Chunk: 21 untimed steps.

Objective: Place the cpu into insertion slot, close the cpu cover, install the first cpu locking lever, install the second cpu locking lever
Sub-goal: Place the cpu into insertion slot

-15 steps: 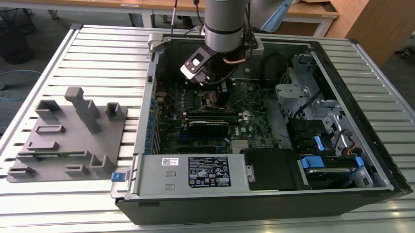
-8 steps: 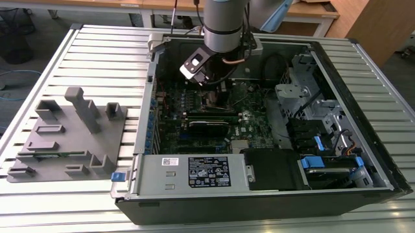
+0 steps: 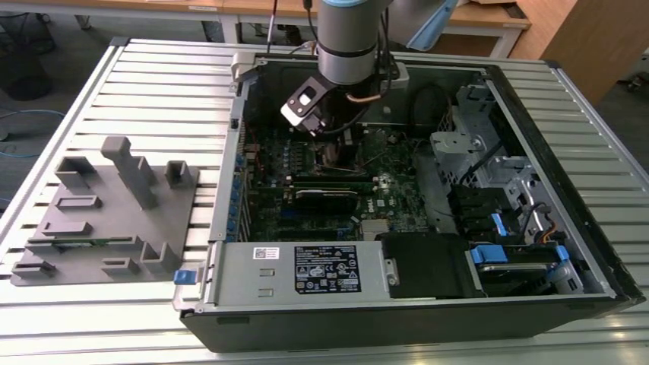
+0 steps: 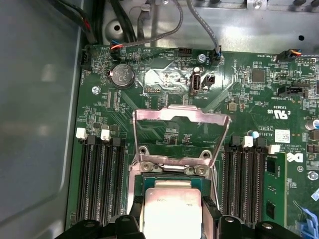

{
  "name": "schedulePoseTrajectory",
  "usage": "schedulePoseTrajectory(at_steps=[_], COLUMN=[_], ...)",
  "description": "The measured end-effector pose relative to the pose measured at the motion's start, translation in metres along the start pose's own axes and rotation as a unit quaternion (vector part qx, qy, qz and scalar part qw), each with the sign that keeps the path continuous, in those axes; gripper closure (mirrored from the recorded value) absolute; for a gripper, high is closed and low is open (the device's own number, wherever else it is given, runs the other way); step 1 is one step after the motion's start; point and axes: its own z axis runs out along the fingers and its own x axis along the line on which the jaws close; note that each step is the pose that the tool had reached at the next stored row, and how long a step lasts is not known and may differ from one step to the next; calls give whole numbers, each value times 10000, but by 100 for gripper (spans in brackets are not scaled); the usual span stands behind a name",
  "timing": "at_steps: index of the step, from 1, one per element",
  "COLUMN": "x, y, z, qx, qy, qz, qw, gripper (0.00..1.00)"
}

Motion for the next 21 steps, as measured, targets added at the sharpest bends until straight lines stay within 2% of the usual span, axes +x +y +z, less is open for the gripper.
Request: schedulePoseTrajectory(at_steps=[9,14,21], x=[11,11,11], y=[-21,-28,-30], z=[37,47,59], qx=[0,0,-2], qy=[-1,-11,-12], qz=[6,114,148], qw=[10000,9999,9999], gripper=[46,46,46])
